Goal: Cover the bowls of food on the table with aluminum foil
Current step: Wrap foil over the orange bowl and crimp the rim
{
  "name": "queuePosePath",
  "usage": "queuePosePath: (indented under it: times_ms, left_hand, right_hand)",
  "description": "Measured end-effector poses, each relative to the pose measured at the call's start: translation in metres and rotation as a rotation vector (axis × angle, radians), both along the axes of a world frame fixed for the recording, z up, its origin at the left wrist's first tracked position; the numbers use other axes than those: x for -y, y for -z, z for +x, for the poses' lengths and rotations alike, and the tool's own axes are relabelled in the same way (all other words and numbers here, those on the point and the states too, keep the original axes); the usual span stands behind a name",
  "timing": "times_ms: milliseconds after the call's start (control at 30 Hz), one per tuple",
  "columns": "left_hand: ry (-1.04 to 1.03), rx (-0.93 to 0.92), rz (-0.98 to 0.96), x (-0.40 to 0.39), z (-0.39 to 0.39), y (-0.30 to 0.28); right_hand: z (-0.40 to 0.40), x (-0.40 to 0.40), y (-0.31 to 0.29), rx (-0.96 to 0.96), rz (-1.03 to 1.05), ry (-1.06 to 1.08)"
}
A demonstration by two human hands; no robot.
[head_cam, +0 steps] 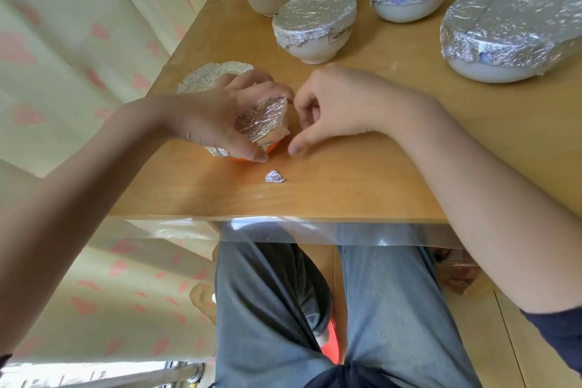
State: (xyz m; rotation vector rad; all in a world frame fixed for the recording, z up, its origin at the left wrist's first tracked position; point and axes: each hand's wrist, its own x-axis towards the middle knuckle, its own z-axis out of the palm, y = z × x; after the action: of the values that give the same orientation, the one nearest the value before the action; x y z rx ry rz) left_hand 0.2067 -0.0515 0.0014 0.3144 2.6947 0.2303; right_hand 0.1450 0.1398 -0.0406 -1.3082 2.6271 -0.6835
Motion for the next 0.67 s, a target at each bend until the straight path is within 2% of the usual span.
queuePosePath:
  times_ms: [200,467,667]
  left_hand:
    - [0.014,0.021,0.031,0.001,0.000,0.001]
    - [0.019,0.017,0.062,0.000,0.001,0.000]
    - [0.011,0.027,0.034,0.001,0.000,0.000]
  right_hand:
    - [-0.003,0.006,-0.001,-0.180,-0.133,0.054]
    - [-0.006,0.009,0.004,-0.152,-0.192,0.113]
    - [-0.011,0.009,0.011,-0.102,-0.140,0.137]
